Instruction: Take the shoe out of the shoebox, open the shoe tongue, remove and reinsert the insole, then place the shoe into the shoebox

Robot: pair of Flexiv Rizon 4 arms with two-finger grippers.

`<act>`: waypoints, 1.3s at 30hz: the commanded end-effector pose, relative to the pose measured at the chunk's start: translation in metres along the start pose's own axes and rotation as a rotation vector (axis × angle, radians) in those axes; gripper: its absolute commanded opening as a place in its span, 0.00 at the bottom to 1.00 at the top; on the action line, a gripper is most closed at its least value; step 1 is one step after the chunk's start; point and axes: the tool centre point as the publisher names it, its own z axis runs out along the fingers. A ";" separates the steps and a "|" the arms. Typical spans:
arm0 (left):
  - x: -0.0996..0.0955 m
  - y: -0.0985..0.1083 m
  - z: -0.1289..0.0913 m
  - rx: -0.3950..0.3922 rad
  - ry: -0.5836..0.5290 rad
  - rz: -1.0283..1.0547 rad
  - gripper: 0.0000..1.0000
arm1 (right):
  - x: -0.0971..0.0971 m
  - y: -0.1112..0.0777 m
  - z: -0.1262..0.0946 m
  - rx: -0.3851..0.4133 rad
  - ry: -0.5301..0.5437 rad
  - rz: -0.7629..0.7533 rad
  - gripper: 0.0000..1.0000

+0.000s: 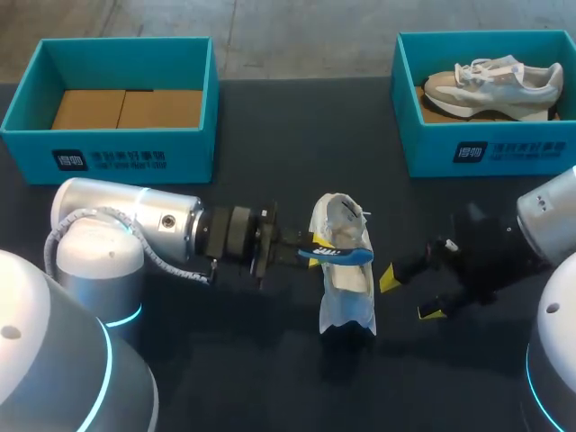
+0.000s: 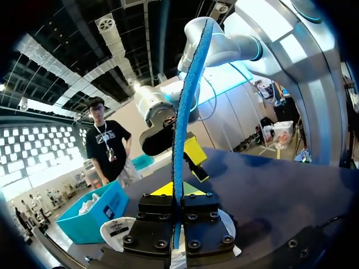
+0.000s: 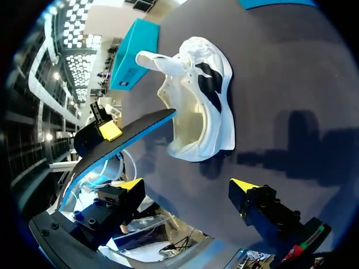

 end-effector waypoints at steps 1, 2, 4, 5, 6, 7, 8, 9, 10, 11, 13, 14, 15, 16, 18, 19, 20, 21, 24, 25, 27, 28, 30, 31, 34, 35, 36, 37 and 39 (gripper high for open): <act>0.003 0.006 0.004 0.011 -0.002 0.013 0.00 | 0.000 -0.002 0.000 -0.003 -0.003 0.001 1.00; 0.004 0.007 0.004 0.014 -0.003 0.017 0.00 | 0.000 -0.002 0.000 -0.003 -0.003 0.001 1.00; 0.005 0.008 0.002 0.020 -0.009 0.024 0.00 | 0.000 -0.002 0.000 -0.003 -0.003 0.001 1.00; 0.006 0.008 0.002 0.022 -0.012 0.037 0.00 | 0.000 -0.002 0.000 -0.003 -0.003 0.001 1.00; 0.006 0.009 0.001 0.028 -0.013 0.041 0.00 | 0.000 -0.002 0.000 -0.003 -0.003 0.001 1.00; 0.007 0.008 0.000 0.032 -0.016 0.044 0.00 | 0.000 -0.002 0.000 -0.003 -0.003 0.001 1.00; 0.007 0.008 -0.001 0.036 -0.014 0.061 0.00 | 0.000 -0.002 0.000 -0.003 -0.003 0.001 1.00; 0.008 0.008 -0.002 0.041 -0.011 0.067 0.00 | 0.000 -0.002 0.000 -0.003 -0.003 0.001 1.00; 0.009 0.009 -0.002 0.041 -0.010 0.075 0.00 | 0.000 -0.002 0.000 -0.003 -0.003 0.001 1.00; 0.009 0.009 -0.003 0.045 -0.001 0.086 0.00 | 0.000 -0.002 0.000 -0.003 -0.003 0.001 1.00; 0.011 0.009 -0.004 0.054 0.006 0.098 0.00 | 0.000 -0.002 0.000 -0.003 -0.003 0.001 1.00; 0.012 0.009 -0.004 0.056 0.015 0.108 0.00 | 0.000 -0.002 0.000 -0.003 -0.003 0.001 1.00; 0.014 0.010 -0.004 0.063 0.023 0.115 0.00 | 0.000 -0.002 0.000 -0.003 -0.003 0.001 1.00; 0.015 0.010 -0.004 0.059 0.030 0.123 0.00 | 0.000 -0.002 0.000 -0.003 -0.003 0.001 1.00; 0.017 0.011 -0.004 0.058 0.039 0.147 0.00 | 0.000 -0.002 0.000 -0.003 -0.003 0.001 1.00; 0.017 0.012 -0.004 0.065 0.042 0.155 0.00 | 0.000 -0.002 0.000 -0.003 -0.003 0.001 1.00; 0.018 0.012 -0.003 0.066 0.045 0.168 0.00 | 0.000 -0.002 0.000 -0.003 -0.003 0.001 1.00; 0.019 0.012 -0.003 0.070 0.045 0.178 0.00 | 0.000 -0.002 0.000 -0.003 -0.003 0.001 1.00; 0.022 0.012 -0.002 0.071 0.061 0.214 0.00 | 0.000 -0.002 0.000 -0.003 -0.003 0.001 1.00; 0.023 0.012 -0.001 0.072 0.063 0.219 0.00 | 0.000 -0.002 0.000 -0.003 -0.003 0.001 1.00; 0.024 0.012 -0.001 0.068 0.067 0.234 0.00 | 0.000 -0.002 0.000 -0.003 -0.003 0.001 1.00; 0.024 0.012 -0.001 0.068 0.067 0.235 0.00 | 0.000 -0.002 0.000 -0.003 -0.003 0.001 1.00; 0.025 0.013 0.000 0.063 0.060 0.249 0.00 | 0.000 -0.002 0.000 -0.003 -0.003 0.001 1.00; 0.025 0.013 0.000 0.064 0.053 0.249 0.00 | 0.000 -0.002 0.000 -0.003 -0.003 0.001 1.00; 0.025 0.014 0.002 0.059 0.040 0.265 0.00 | 0.000 -0.002 0.000 -0.003 -0.003 0.001 1.00; 0.025 0.014 0.003 0.049 0.036 0.278 0.00 | 0.000 -0.002 0.000 -0.003 -0.003 0.001 1.00; 0.025 0.012 0.003 0.048 0.034 0.275 0.00 | 0.000 -0.002 0.000 -0.003 -0.003 0.001 1.00; 0.025 0.012 0.003 0.048 0.034 0.275 0.00 | 0.000 -0.002 0.000 -0.003 -0.003 0.001 1.00; 0.025 0.012 0.003 0.048 0.034 0.275 0.00 | 0.000 -0.002 0.000 -0.003 -0.003 0.001 1.00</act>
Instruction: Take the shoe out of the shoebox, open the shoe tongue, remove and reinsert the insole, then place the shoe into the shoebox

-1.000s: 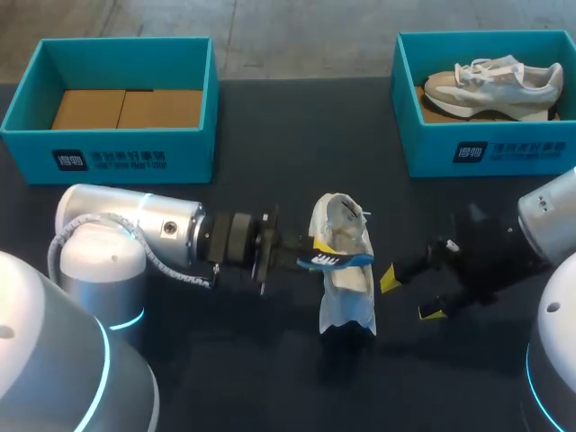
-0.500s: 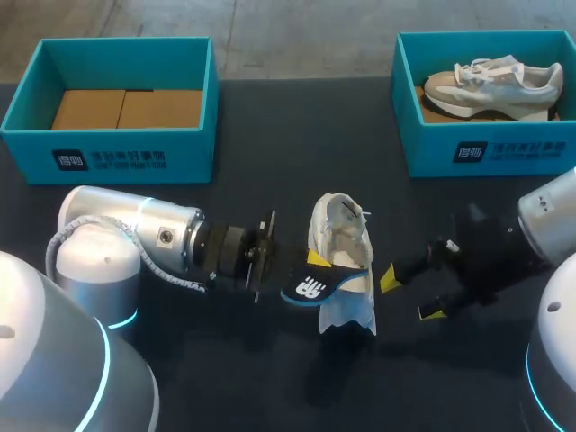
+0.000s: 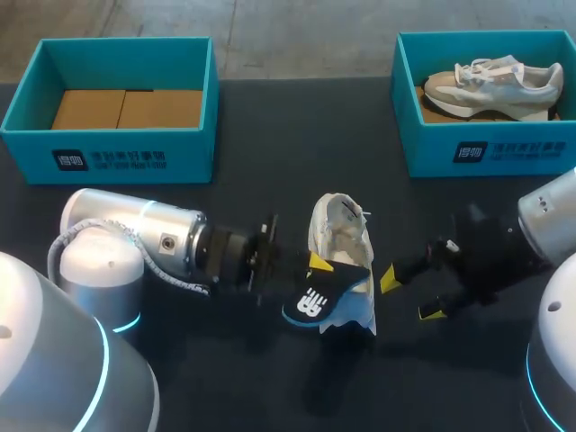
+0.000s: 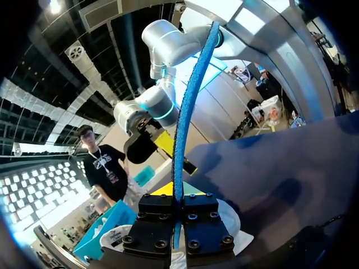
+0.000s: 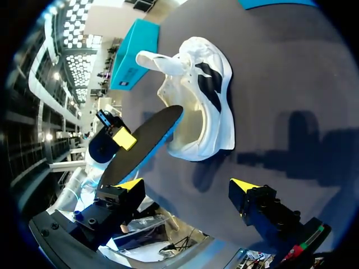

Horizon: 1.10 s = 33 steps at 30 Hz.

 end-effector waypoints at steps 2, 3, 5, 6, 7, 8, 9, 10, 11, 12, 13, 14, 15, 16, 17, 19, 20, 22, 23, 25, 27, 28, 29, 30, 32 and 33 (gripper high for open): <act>0.003 -0.003 0.002 -0.009 -0.005 0.001 0.00 | 0.001 -0.001 0.001 -0.002 -0.004 0.001 1.00; 0.003 -0.003 0.002 -0.009 -0.005 0.001 0.00 | 0.001 -0.001 0.001 -0.002 -0.004 0.001 1.00; 0.003 -0.003 0.002 -0.009 -0.005 0.001 0.00 | 0.001 -0.001 0.001 -0.002 -0.004 0.001 1.00; 0.003 -0.003 0.002 -0.009 -0.005 0.001 0.00 | 0.001 -0.001 0.001 -0.002 -0.004 0.001 1.00; 0.003 -0.003 0.002 -0.009 -0.005 0.001 0.00 | 0.001 -0.001 0.001 -0.002 -0.004 0.001 1.00; 0.003 -0.003 0.002 -0.009 -0.005 0.001 0.00 | 0.001 -0.001 0.001 -0.002 -0.004 0.001 1.00; 0.003 -0.003 0.002 -0.009 -0.005 0.001 0.00 | 0.001 -0.001 0.001 -0.002 -0.004 0.001 1.00; 0.003 -0.003 0.002 -0.009 -0.005 0.001 0.00 | 0.001 -0.001 0.001 -0.002 -0.004 0.001 1.00; 0.003 -0.003 0.002 -0.009 -0.005 0.001 0.00 | 0.001 -0.001 0.001 -0.002 -0.004 0.001 1.00; 0.003 -0.001 0.003 -0.010 -0.005 0.001 0.00 | 0.001 -0.001 0.001 -0.002 -0.004 0.001 1.00; 0.004 0.000 0.002 -0.016 -0.011 0.000 0.00 | 0.001 -0.001 0.001 -0.002 -0.004 0.001 1.00; 0.004 0.000 0.002 -0.019 -0.025 -0.012 0.00 | 0.001 -0.001 0.001 -0.002 -0.004 0.001 1.00; 0.003 0.000 0.002 -0.018 -0.026 -0.013 0.00 | 0.001 -0.001 0.001 -0.002 -0.004 0.001 1.00; 0.003 0.000 0.002 -0.018 -0.027 -0.012 0.00 | 0.001 -0.001 0.001 -0.002 -0.004 0.001 1.00; 0.003 -0.002 0.002 -0.017 -0.030 -0.009 0.00 | 0.001 -0.001 0.001 -0.002 -0.004 0.001 1.00; 0.004 -0.005 0.003 -0.013 -0.028 -0.005 0.00 | 0.001 -0.001 0.001 -0.002 -0.004 0.001 1.00; 0.004 -0.006 0.004 -0.012 -0.027 -0.005 0.00 | 0.001 -0.001 0.001 -0.002 -0.004 0.001 1.00; 0.004 -0.007 0.004 -0.011 -0.028 -0.005 0.00 | 0.001 -0.001 0.001 -0.002 -0.004 0.001 1.00; 0.005 -0.008 0.004 -0.010 -0.028 -0.006 0.00 | 0.001 -0.001 0.001 -0.002 -0.004 0.001 1.00; 0.005 -0.009 0.004 -0.010 -0.029 -0.009 0.00 | 0.001 -0.001 0.001 -0.002 -0.004 0.001 1.00; 0.006 -0.010 0.004 -0.014 -0.028 -0.020 0.00 | 0.001 -0.001 0.001 -0.002 -0.004 0.001 1.00; 0.007 -0.009 0.004 -0.014 -0.028 -0.021 0.00 | 0.001 -0.001 0.001 -0.002 -0.004 0.001 1.00; 0.008 -0.008 0.004 -0.016 -0.028 -0.023 0.00 | 0.001 -0.001 0.001 -0.002 -0.004 0.001 1.00; 0.009 -0.008 0.003 -0.018 -0.029 -0.026 0.00 | 0.001 -0.001 0.001 -0.002 -0.004 0.001 1.00; 0.010 -0.005 0.003 -0.022 -0.034 -0.034 0.00 | 0.001 -0.001 0.001 -0.002 -0.004 0.001 1.00; 0.010 -0.004 0.003 -0.023 -0.035 -0.036 0.00 | 0.001 -0.001 0.001 -0.002 -0.004 0.001 1.00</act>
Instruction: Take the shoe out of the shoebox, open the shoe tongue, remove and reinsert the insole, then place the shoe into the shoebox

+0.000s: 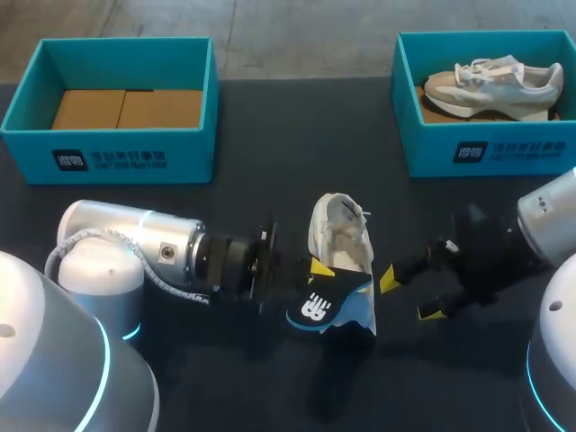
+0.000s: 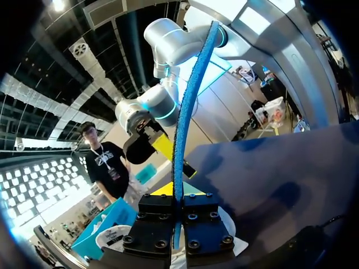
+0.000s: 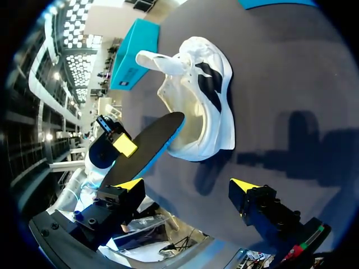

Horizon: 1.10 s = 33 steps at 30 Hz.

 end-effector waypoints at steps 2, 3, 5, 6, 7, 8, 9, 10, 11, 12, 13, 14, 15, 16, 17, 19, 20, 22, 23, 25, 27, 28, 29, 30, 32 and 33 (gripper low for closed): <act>0.004 0.002 0.001 -0.008 -0.008 -0.004 0.00 | 0.001 -0.001 0.000 -0.002 -0.005 0.001 1.00; 0.004 0.002 0.002 -0.009 -0.007 -0.005 0.00 | 0.001 -0.001 0.000 -0.002 -0.005 0.001 1.00; 0.004 0.002 0.003 -0.009 -0.005 -0.005 0.00 | 0.001 -0.001 0.000 -0.002 -0.005 0.001 1.00; 0.005 0.003 0.003 -0.010 -0.005 -0.004 0.00 | 0.001 -0.001 0.000 -0.002 -0.005 0.001 1.00; 0.005 0.003 0.003 -0.010 -0.005 -0.004 0.00 | 0.001 -0.001 0.000 -0.002 -0.005 0.001 1.00; 0.005 0.004 0.003 -0.011 -0.005 -0.003 0.00 | 0.001 -0.001 0.000 -0.002 -0.005 0.001 1.00; 0.005 0.005 0.004 -0.011 -0.005 -0.002 0.00 | 0.001 -0.001 0.000 -0.002 -0.005 0.001 1.00; 0.005 0.006 0.004 -0.013 -0.006 0.001 0.00 | 0.001 -0.001 0.000 -0.002 -0.005 0.001 1.00; 0.005 0.006 0.005 -0.014 -0.007 0.003 0.00 | 0.001 -0.001 0.000 -0.002 -0.005 0.001 1.00; 0.005 0.007 0.005 -0.014 -0.008 0.004 0.00 | 0.001 -0.001 0.000 -0.002 -0.005 0.001 1.00; 0.004 0.007 0.006 -0.013 -0.010 0.006 0.00 | 0.001 -0.001 0.000 -0.002 -0.005 0.001 1.00; 0.004 0.008 0.006 -0.012 -0.010 0.006 0.00 | 0.001 -0.001 0.000 -0.002 -0.005 0.001 1.00; 0.004 0.008 0.008 -0.011 -0.011 0.007 0.00 | 0.001 -0.001 0.000 -0.002 -0.005 0.001 1.00; 0.004 0.008 0.009 -0.010 -0.010 0.007 0.00 | 0.001 -0.001 0.000 -0.002 -0.005 0.001 1.00; 0.004 0.009 0.010 -0.010 -0.009 0.008 0.00 | 0.001 -0.001 0.000 -0.002 -0.005 0.001 1.00; 0.003 0.009 0.012 -0.011 -0.007 0.009 0.00 | 0.001 -0.001 0.000 -0.002 -0.005 0.001 1.00; 0.003 0.009 0.013 -0.011 -0.007 0.009 0.00 | 0.001 -0.001 0.000 -0.002 -0.005 0.001 1.00; 0.002 0.010 0.014 -0.011 -0.005 0.008 0.00 | 0.001 -0.001 0.000 -0.002 -0.005 0.001 1.00; 0.002 0.011 0.015 -0.011 -0.004 0.007 0.00 | 0.001 -0.001 0.000 -0.002 -0.005 0.001 1.00; 0.002 0.013 0.016 -0.010 -0.004 0.006 0.00 | 0.001 -0.001 0.000 -0.002 -0.005 0.001 1.00; 0.002 0.013 0.018 -0.011 -0.003 0.006 0.00 | 0.001 -0.001 0.000 -0.002 -0.005 0.001 1.00; 0.002 0.014 0.018 -0.011 -0.003 0.006 0.00 | 0.001 -0.001 0.000 -0.002 -0.005 0.001 1.00; 0.002 0.015 0.018 -0.013 -0.002 0.006 0.00 | 0.001 -0.001 0.000 -0.002 -0.005 0.001 1.00; 0.001 0.015 0.018 -0.015 -0.002 0.006 0.00 | 0.001 -0.001 0.000 -0.002 -0.005 0.001 1.00; 0.001 0.016 0.018 -0.021 -0.002 0.005 0.00 | 0.001 -0.001 0.000 -0.002 -0.005 0.001 1.00; 0.001 0.017 0.017 -0.023 -0.002 0.005 0.00 | 0.001 -0.001 0.000 -0.002 -0.005 0.001 1.00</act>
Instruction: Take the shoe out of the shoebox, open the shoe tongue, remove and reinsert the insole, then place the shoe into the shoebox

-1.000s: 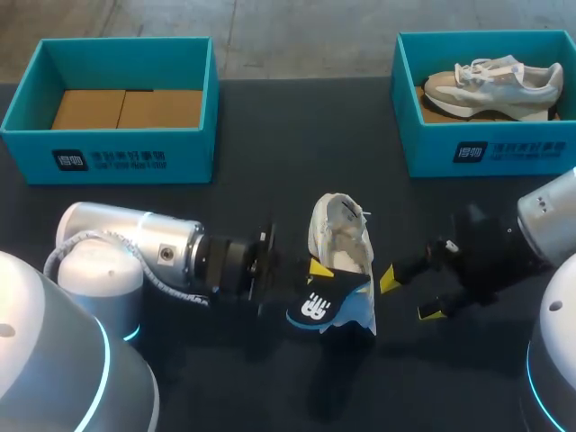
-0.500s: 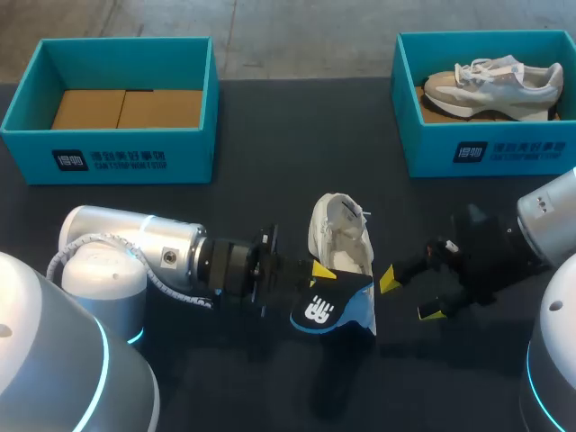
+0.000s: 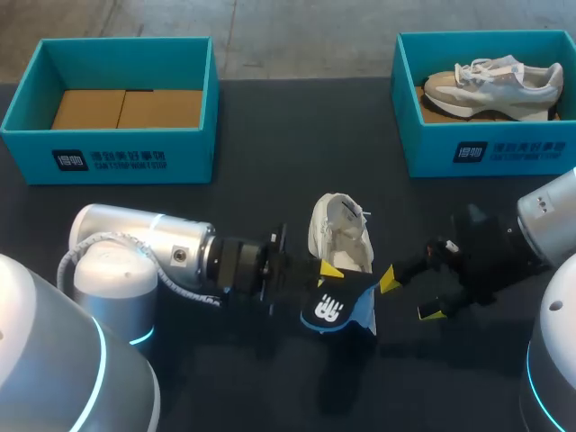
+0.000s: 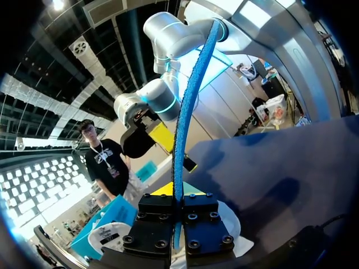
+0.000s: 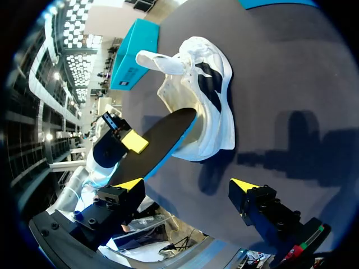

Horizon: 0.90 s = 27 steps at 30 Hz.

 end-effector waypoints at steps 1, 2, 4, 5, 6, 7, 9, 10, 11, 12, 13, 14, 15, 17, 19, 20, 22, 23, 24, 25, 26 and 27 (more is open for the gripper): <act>0.000 0.002 0.003 -0.007 0.001 0.000 0.00 | 0.001 -0.001 0.000 -0.002 -0.005 0.001 1.00; -0.001 0.001 0.002 -0.008 0.000 0.000 0.00 | 0.001 -0.001 0.000 -0.002 -0.005 0.001 1.00; -0.001 0.001 0.000 -0.010 -0.002 0.000 0.00 | 0.001 -0.001 0.000 -0.002 -0.005 0.001 1.00; -0.001 0.000 -0.001 -0.012 -0.003 0.000 0.00 | 0.001 -0.001 0.000 -0.002 -0.005 0.001 1.00; -0.001 0.001 -0.001 -0.015 -0.004 0.000 0.00 | 0.001 -0.001 0.000 -0.002 -0.005 0.001 1.00; -0.001 0.001 -0.002 -0.018 -0.004 -0.001 0.00 | 0.001 -0.001 0.000 -0.002 -0.005 0.001 1.00; -0.001 0.003 -0.003 -0.024 -0.005 -0.004 0.00 | 0.001 -0.001 0.000 -0.002 -0.005 0.001 1.00; -0.001 0.004 -0.004 -0.028 -0.007 -0.006 0.00 | 0.001 -0.001 0.000 -0.002 -0.005 0.001 1.00; -0.001 0.005 -0.004 -0.031 -0.010 -0.009 0.00 | 0.001 -0.001 0.000 -0.002 -0.005 0.001 1.00; -0.001 0.006 -0.005 -0.033 -0.010 -0.011 0.00 | 0.001 -0.001 0.000 -0.002 -0.005 0.001 1.00; 0.000 0.007 -0.005 -0.036 -0.010 -0.014 0.00 | 0.001 -0.001 0.000 -0.002 -0.005 0.001 1.00; 0.000 0.009 -0.005 -0.038 -0.010 -0.017 0.00 | 0.001 -0.001 0.000 -0.002 -0.005 0.001 1.00; 0.000 0.010 -0.005 -0.040 -0.011 -0.019 0.00 | 0.001 -0.001 0.000 -0.002 -0.005 0.001 1.00; -0.001 0.012 -0.006 -0.044 -0.012 -0.022 0.00 | 0.001 -0.001 0.000 -0.002 -0.005 0.001 1.00; -0.001 0.013 -0.006 -0.046 -0.013 -0.023 0.00 | 0.001 -0.001 0.000 -0.002 -0.005 0.001 1.00; -0.001 0.013 -0.006 -0.048 -0.013 -0.023 0.00 | 0.001 -0.001 0.000 -0.002 -0.005 0.001 1.00; -0.001 0.015 -0.005 -0.051 -0.013 -0.026 0.00 | 0.001 -0.001 0.000 -0.002 -0.005 0.001 1.00; -0.001 0.016 -0.005 -0.053 -0.013 -0.027 0.00 | 0.001 -0.001 0.000 -0.002 -0.005 0.001 1.00; -0.001 0.016 -0.005 -0.054 -0.012 -0.028 0.00 | 0.001 -0.001 0.000 -0.002 -0.005 0.001 1.00; -0.001 0.017 -0.004 -0.055 -0.012 -0.029 0.00 | 0.001 -0.001 0.000 -0.002 -0.005 0.001 1.00; -0.001 0.017 -0.004 -0.056 -0.013 -0.029 0.00 | 0.001 -0.001 0.000 -0.002 -0.005 0.001 1.00; -0.001 0.017 -0.004 -0.057 -0.013 -0.030 0.00 | 0.001 -0.001 0.000 -0.002 -0.005 0.001 1.00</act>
